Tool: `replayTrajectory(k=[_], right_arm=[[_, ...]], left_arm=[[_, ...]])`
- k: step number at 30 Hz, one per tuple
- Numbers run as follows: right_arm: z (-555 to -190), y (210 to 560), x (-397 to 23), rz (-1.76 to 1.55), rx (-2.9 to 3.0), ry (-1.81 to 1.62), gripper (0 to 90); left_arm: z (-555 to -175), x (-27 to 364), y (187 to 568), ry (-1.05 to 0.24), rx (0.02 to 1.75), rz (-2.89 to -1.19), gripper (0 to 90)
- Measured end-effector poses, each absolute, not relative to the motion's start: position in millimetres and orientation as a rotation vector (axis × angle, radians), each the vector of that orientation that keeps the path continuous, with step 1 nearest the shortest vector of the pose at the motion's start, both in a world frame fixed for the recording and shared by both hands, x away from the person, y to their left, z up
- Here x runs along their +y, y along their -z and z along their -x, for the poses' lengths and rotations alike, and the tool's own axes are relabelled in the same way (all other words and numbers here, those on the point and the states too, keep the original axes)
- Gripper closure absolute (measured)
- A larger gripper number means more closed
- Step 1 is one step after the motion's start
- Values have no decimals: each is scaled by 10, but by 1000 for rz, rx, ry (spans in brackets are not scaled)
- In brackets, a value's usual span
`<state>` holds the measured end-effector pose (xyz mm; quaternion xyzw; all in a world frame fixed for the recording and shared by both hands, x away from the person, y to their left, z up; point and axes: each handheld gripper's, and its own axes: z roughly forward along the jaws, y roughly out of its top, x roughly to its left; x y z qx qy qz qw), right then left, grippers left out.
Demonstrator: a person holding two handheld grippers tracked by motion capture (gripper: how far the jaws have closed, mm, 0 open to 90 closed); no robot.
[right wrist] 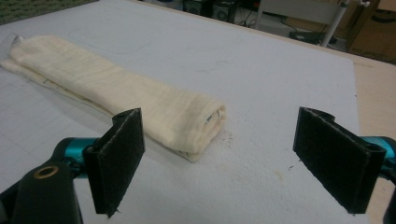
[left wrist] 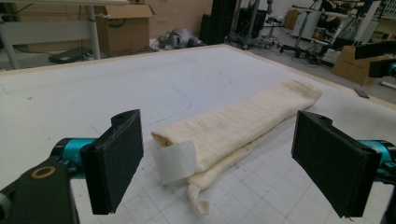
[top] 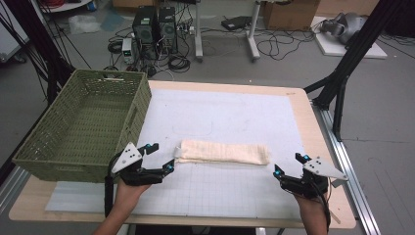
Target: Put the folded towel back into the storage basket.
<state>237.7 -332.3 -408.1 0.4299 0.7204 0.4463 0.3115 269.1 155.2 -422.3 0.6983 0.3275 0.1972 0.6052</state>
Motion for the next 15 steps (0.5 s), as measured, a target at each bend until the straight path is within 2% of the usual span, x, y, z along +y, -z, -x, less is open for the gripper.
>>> replayTrajectory(k=[15], right_arm=[[-2387,4088,-3324,-1145,1894,-1179,153]], left_arm=[[-2686,1542,4221,-459,762,-1615,175]])
